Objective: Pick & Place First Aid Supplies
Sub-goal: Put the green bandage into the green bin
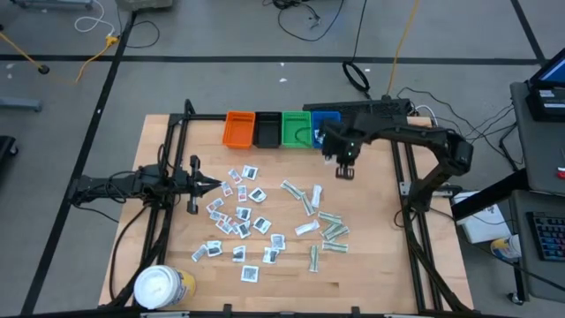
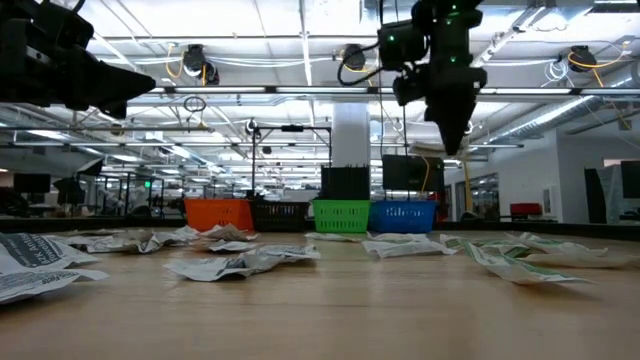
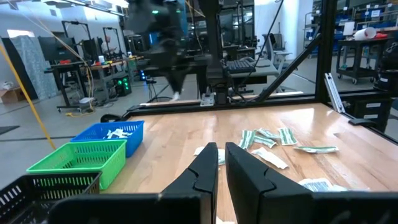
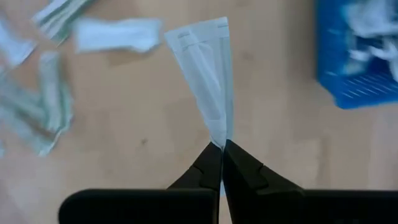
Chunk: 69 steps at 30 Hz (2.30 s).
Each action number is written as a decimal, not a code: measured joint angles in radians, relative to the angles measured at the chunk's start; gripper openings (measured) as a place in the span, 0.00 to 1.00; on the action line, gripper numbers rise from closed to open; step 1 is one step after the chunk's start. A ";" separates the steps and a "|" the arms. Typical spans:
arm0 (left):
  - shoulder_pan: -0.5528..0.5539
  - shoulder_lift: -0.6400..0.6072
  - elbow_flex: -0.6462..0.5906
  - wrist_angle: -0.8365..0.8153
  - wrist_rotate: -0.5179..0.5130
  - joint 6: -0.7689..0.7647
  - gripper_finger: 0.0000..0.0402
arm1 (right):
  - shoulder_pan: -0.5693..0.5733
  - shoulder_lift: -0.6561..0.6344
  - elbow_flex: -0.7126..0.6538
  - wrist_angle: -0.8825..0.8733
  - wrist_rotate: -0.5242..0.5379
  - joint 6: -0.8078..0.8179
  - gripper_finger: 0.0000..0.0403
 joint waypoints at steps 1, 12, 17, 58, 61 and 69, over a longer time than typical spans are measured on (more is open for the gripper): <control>0.000 0.000 0.000 0.000 0.000 0.000 0.09 | -0.025 0.000 0.000 0.001 0.007 0.006 0.00; 0.000 0.000 0.000 0.000 0.000 0.000 0.09 | -0.212 0.000 0.000 0.003 0.010 0.109 0.00; 0.000 0.000 0.000 0.000 0.000 0.000 0.09 | -0.244 0.005 0.004 0.018 0.009 0.141 0.00; 0.000 0.000 0.000 0.000 0.000 0.000 0.09 | -0.220 0.744 0.847 0.110 -0.099 0.423 0.00; 0.000 0.000 0.000 0.000 0.000 0.000 0.09 | -0.219 0.760 0.835 0.108 -0.100 0.421 0.00; 0.000 0.000 0.000 0.000 0.000 0.000 0.09 | -0.218 0.765 0.800 0.102 -0.075 0.403 0.04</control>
